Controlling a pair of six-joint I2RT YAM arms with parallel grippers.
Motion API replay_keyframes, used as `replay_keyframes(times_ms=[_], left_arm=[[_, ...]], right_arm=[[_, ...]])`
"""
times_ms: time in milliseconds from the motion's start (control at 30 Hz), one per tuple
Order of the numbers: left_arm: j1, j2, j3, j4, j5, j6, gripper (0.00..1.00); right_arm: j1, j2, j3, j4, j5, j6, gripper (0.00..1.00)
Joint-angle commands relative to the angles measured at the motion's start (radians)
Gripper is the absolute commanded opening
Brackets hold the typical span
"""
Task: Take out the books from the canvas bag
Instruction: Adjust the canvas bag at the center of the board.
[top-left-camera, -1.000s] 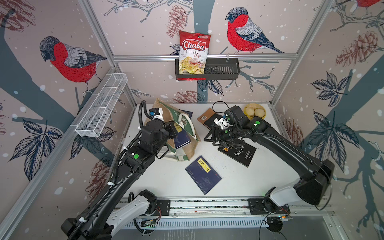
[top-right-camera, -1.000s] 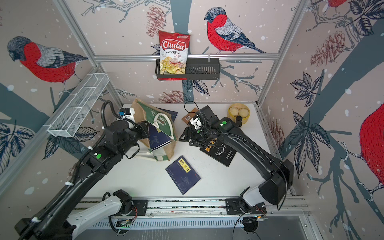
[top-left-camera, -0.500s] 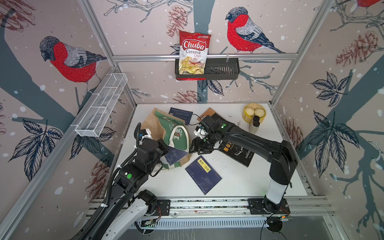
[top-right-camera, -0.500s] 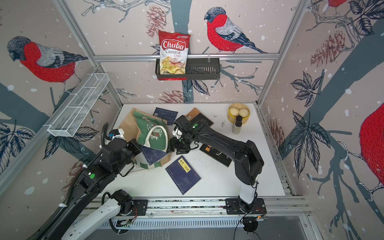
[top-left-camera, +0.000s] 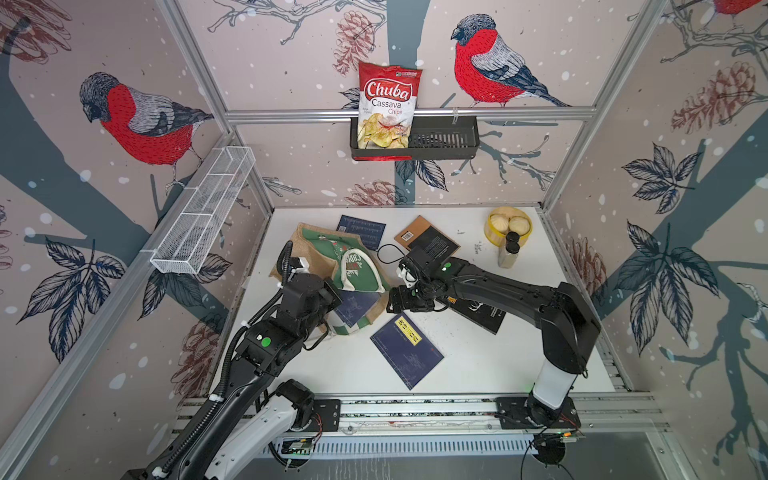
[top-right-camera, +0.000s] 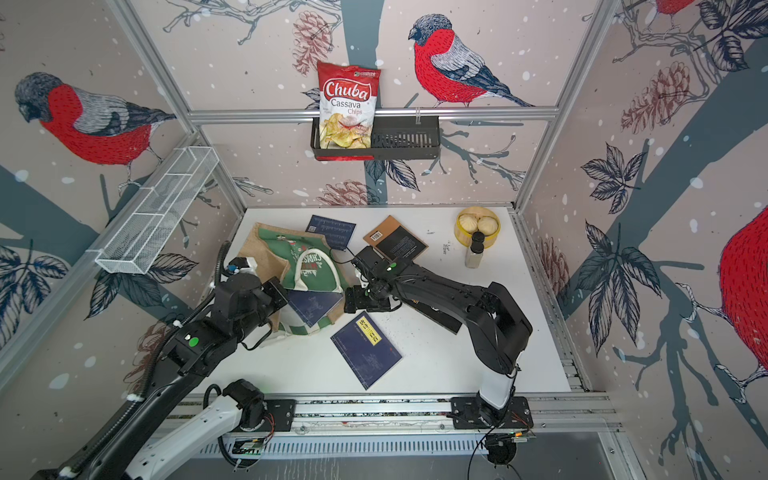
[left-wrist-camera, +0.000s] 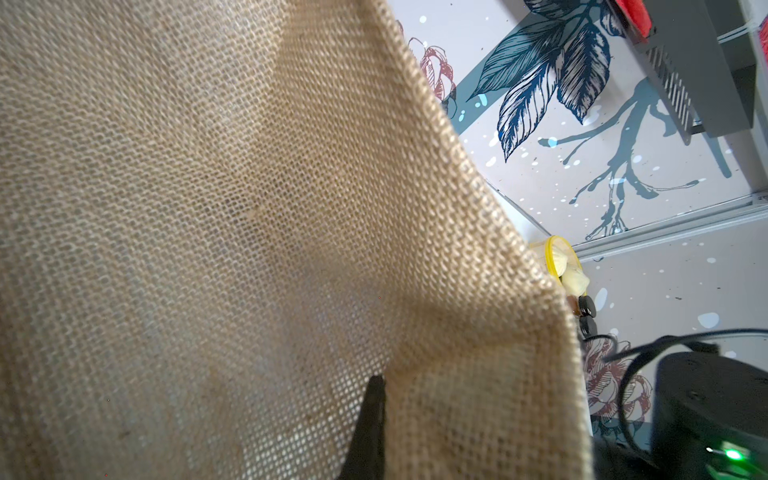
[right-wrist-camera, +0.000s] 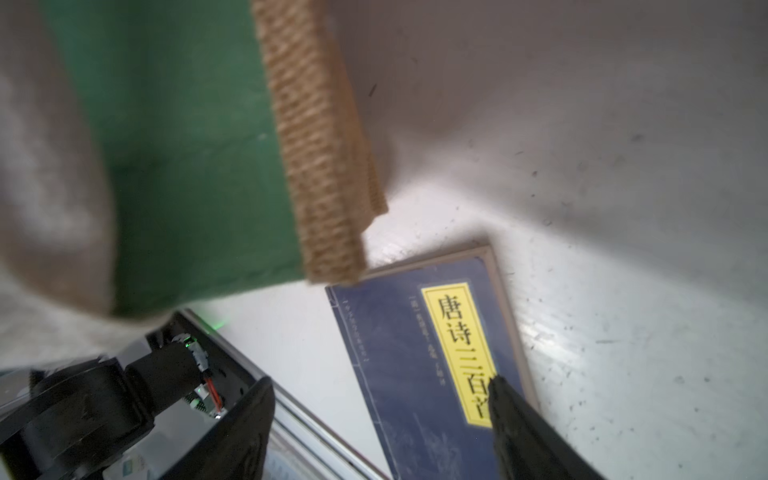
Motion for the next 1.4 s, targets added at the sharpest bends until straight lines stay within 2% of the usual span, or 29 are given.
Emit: replay_keyframes(times_ms=[0, 200, 333, 533, 733, 800, 867, 1000, 1200, 1367], left_arm=[[0.006, 0.002, 0.014, 0.019, 0.05, -0.026, 0.0], [0.006, 0.006, 0.008, 0.04, 0.08, -0.02, 0.0], [0.009, 0.004, 0.008, 0.058, 0.086, -0.023, 0.0], [0.008, -0.01, 0.004, 0.064, 0.089, -0.034, 0.0], [0.01, -0.038, -0.022, 0.085, 0.089, -0.069, 0.0], [0.009, -0.036, -0.015, 0.084, 0.088, -0.062, 0.0], [0.01, -0.028, 0.003, 0.078, 0.092, -0.038, 0.0], [0.011, -0.013, 0.035, 0.073, 0.097, 0.031, 0.0], [0.028, 0.016, 0.144, 0.028, 0.1, 0.146, 0.0], [0.031, 0.075, 0.236, -0.111, 0.146, 0.154, 0.0]], right_arm=[[-0.019, 0.002, -0.048, 0.313, -0.007, -0.02, 0.81], [-0.031, 0.128, 0.055, 0.414, 0.001, -0.071, 0.8], [-0.046, 0.194, 0.055, 0.502, -0.013, -0.045, 0.73], [-0.081, 0.122, -0.059, 0.769, -0.08, -0.001, 0.44], [-0.093, 0.133, -0.04, 0.779, -0.121, -0.023, 0.11], [-0.095, 0.115, -0.04, 0.766, -0.124, -0.027, 0.04], [-0.098, 0.091, -0.028, 0.721, -0.131, -0.038, 0.0], [-0.105, 0.046, 0.061, 0.532, -0.137, -0.091, 0.0], [-0.158, 0.028, 0.309, 0.112, -0.217, -0.137, 0.0], [-0.192, 0.071, 0.552, -0.268, -0.252, -0.164, 0.0]])
